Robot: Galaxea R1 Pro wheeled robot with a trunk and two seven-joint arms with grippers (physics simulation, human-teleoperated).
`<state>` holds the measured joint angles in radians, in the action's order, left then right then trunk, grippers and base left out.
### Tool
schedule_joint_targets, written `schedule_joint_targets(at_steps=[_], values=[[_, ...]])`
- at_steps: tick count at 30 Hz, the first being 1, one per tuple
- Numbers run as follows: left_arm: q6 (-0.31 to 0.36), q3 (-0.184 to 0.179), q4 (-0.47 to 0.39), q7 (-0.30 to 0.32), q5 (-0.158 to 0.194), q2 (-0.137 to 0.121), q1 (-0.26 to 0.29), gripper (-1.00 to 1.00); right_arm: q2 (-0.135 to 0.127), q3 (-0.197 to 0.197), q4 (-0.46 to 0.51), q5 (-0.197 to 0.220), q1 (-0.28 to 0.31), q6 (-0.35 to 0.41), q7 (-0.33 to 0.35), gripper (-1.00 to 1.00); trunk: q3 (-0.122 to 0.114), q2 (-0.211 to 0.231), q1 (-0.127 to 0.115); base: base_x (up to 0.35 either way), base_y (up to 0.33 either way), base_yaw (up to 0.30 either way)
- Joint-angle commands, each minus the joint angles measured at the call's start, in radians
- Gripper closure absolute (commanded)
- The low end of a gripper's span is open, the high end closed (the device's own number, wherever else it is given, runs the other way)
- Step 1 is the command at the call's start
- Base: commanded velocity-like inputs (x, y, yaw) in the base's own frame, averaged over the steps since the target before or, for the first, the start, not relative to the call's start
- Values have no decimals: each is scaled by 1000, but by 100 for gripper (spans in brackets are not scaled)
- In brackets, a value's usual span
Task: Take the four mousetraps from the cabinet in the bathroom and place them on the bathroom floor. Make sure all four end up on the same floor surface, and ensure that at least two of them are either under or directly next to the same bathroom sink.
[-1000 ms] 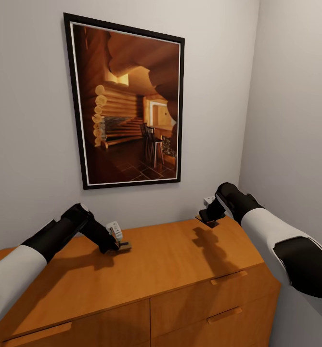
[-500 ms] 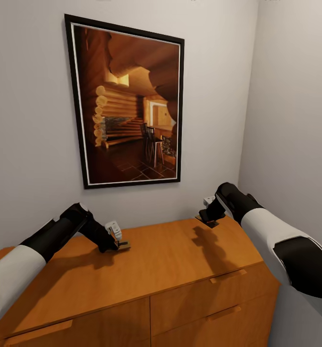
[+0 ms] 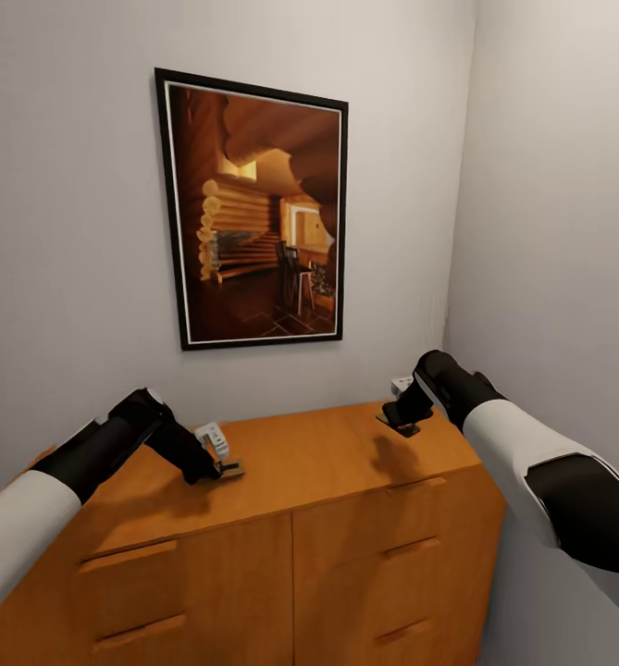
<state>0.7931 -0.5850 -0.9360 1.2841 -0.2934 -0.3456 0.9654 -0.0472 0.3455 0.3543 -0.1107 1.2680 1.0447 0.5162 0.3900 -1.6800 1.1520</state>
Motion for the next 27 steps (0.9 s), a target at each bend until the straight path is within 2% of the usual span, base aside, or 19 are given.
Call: schedule_joint_targets(at_steps=[1, 6, 15, 27], values=[[8, -1, -4, 9, -7, -1, 1, 100, -1, 3, 2, -9, 1, 2, 11, 100, 1, -1, -1, -345, 0, 0], [15, -1, -41, 9, -7, -2, 1, 100, 0, 3, 2, -10, 1, 2, 10, 100, 1, -1, -1, -346, 0, 0], [17, -1, -55, 9, -6, -5, 1, 100, -1, 3, 2, -9, 1, 2, 13, 100, 1, -1, -1, -346, 0, 0], [17, 0, -58, 9, -6, -27, 1, 100, 0, 3, 2, -6, 1, 2, 19, 100, 1, -1, -1, -346, 0, 0]])
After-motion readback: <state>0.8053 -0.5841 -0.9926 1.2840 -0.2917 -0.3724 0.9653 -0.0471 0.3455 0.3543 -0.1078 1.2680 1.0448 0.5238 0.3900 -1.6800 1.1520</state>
